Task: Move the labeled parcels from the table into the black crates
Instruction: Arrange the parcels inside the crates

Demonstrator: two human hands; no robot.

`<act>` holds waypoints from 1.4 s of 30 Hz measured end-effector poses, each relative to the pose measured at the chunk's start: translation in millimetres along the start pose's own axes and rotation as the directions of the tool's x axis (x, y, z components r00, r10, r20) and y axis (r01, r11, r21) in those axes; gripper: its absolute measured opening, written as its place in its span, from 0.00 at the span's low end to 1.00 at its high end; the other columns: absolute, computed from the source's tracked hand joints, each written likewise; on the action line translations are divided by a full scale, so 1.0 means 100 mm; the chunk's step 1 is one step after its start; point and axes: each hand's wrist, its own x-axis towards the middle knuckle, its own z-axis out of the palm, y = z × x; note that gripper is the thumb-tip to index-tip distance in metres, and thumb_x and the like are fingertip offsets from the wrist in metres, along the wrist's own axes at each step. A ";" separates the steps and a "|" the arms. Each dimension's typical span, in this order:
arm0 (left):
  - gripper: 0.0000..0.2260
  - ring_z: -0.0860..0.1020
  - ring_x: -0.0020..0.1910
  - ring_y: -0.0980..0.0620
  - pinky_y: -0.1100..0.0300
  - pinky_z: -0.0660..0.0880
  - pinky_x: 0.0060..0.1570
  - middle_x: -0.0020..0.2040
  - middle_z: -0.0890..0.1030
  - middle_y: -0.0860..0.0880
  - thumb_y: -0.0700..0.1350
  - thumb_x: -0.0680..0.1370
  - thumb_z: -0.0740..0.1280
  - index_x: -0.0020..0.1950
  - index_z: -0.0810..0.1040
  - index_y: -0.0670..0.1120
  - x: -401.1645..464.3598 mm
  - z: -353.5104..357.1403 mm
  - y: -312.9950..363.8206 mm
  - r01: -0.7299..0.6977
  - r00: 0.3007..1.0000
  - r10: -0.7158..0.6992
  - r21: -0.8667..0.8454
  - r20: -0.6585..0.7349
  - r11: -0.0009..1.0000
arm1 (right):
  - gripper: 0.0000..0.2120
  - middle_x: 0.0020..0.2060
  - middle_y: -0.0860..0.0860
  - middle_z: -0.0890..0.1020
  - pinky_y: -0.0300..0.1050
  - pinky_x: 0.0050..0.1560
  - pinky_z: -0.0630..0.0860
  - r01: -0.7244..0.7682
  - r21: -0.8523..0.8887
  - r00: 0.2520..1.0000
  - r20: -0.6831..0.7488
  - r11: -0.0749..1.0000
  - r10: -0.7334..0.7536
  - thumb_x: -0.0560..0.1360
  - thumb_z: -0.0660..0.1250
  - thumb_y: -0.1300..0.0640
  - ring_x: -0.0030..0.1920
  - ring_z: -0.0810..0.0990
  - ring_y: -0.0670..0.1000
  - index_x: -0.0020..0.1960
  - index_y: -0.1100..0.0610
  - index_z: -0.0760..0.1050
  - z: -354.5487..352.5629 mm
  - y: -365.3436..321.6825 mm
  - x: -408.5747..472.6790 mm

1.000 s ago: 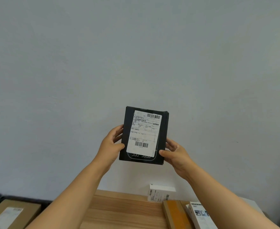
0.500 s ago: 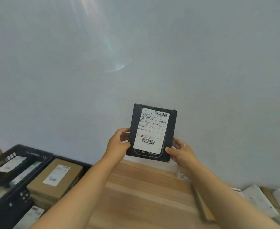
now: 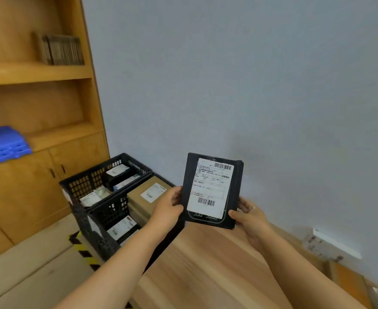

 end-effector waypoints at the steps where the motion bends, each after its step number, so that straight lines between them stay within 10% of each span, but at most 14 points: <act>1: 0.24 0.76 0.54 0.60 0.72 0.73 0.45 0.52 0.76 0.58 0.27 0.76 0.58 0.66 0.71 0.50 -0.07 -0.12 -0.07 0.020 1.000 -0.020 -0.002 -0.019 1.000 | 0.27 0.63 0.52 0.76 0.47 0.51 0.78 -0.014 -0.011 0.999 0.036 1.000 0.014 0.73 0.63 0.76 0.61 0.77 0.54 0.69 0.59 0.68 0.10 0.07 -0.01; 11: 0.26 0.73 0.58 0.55 0.59 0.72 0.58 0.64 0.75 0.50 0.28 0.76 0.58 0.71 0.69 0.49 -0.32 -1.41 -0.33 0.093 0.980 -0.094 -0.011 -0.175 0.996 | 0.25 0.51 0.51 0.81 0.44 0.42 0.78 -0.044 -0.091 0.965 0.255 0.995 0.066 0.74 0.63 0.75 0.49 0.82 0.51 0.68 0.59 0.68 1.42 0.30 -0.07; 18: 0.25 0.72 0.56 0.57 0.69 0.71 0.49 0.60 0.75 0.53 0.29 0.78 0.57 0.69 0.69 0.51 -0.11 -2.47 -0.50 0.060 0.975 -0.062 -0.016 -0.215 0.998 | 0.25 0.56 0.53 0.80 0.41 0.37 0.80 -0.049 -0.154 0.965 0.247 0.987 0.087 0.74 0.65 0.72 0.48 0.82 0.51 0.68 0.58 0.69 2.58 0.36 0.12; 26: 0.25 0.73 0.61 0.51 0.51 0.71 0.64 0.59 0.76 0.52 0.29 0.77 0.57 0.68 0.71 0.51 0.32 -3.85 -0.87 0.113 0.964 -0.103 0.029 -0.244 0.993 | 0.26 0.53 0.51 0.80 0.45 0.44 0.81 -0.104 -0.179 0.952 0.266 0.978 0.150 0.74 0.65 0.73 0.49 0.82 0.52 0.69 0.59 0.67 4.02 0.71 0.37; 38: 0.25 0.73 0.57 0.53 0.57 0.73 0.59 0.58 0.74 0.51 0.30 0.78 0.58 0.70 0.69 0.51 1.26 -4.29 -1.30 0.180 0.974 -0.177 0.011 -0.144 0.984 | 0.25 0.45 0.47 0.79 0.38 0.35 0.80 -0.191 -0.184 0.964 0.148 0.964 0.220 0.74 0.63 0.75 0.43 0.81 0.48 0.69 0.62 0.66 4.58 0.96 0.98; 42: 0.25 0.73 0.58 0.54 0.58 0.72 0.60 0.60 0.75 0.51 0.30 0.78 0.57 0.71 0.68 0.51 1.68 -4.25 -1.43 0.216 0.972 -0.213 0.019 -0.096 0.976 | 0.29 0.63 0.55 0.76 0.43 0.45 0.81 -0.248 -0.192 0.958 0.093 0.949 0.270 0.74 0.64 0.74 0.53 0.80 0.55 0.72 0.61 0.63 4.61 1.05 1.41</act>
